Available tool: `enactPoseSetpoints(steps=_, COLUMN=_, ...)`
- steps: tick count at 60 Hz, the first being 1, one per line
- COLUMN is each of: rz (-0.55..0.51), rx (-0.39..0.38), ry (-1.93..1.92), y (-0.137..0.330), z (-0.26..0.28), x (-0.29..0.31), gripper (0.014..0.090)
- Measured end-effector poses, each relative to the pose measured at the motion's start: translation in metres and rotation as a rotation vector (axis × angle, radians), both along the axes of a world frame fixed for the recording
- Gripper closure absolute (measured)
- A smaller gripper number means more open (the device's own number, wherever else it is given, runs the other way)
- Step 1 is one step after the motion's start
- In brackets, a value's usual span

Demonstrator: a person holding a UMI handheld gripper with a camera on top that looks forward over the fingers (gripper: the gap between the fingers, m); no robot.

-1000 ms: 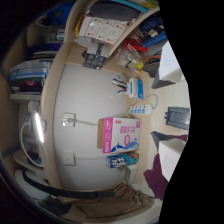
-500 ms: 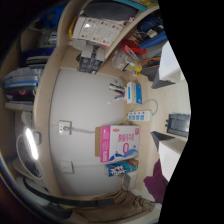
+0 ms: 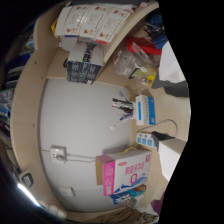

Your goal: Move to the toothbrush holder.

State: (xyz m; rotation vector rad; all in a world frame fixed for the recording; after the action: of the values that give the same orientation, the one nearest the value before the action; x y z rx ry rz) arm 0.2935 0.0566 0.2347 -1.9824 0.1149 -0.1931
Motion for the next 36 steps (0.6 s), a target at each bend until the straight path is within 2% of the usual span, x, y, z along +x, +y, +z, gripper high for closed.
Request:
enactPoseSetpoints(steps=19, rz=0.077, rx=0.023, ry=0.041, y=0.120, z=-0.022, x=0.042, gripper=0.0180)
enactPoseSetpoints(steps=36, rz=0.122, rx=0.001, ry=0.038, y=0.195, z=-0.051, x=0.053, gripper=0.0179)
